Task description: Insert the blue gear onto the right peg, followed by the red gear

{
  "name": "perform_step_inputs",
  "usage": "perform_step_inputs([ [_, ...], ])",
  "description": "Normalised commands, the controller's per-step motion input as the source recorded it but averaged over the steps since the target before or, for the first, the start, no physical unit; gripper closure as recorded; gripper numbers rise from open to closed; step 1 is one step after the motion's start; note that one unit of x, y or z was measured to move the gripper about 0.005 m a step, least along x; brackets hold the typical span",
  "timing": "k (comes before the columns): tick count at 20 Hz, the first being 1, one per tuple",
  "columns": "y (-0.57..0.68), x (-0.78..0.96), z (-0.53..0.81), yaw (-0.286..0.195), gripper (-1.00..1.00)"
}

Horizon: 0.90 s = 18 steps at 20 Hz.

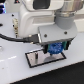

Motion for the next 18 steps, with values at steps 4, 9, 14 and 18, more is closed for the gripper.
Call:
perform_step_inputs([
  [4, 0.01, 0.03, 0.00, 0.000, 1.00],
  [9, -0.02, 0.05, -0.02, 0.000, 1.00],
  [14, -0.08, 0.05, 0.02, 0.000, 1.00],
  [18, -0.20, 0.20, -0.01, 0.000, 1.00],
])
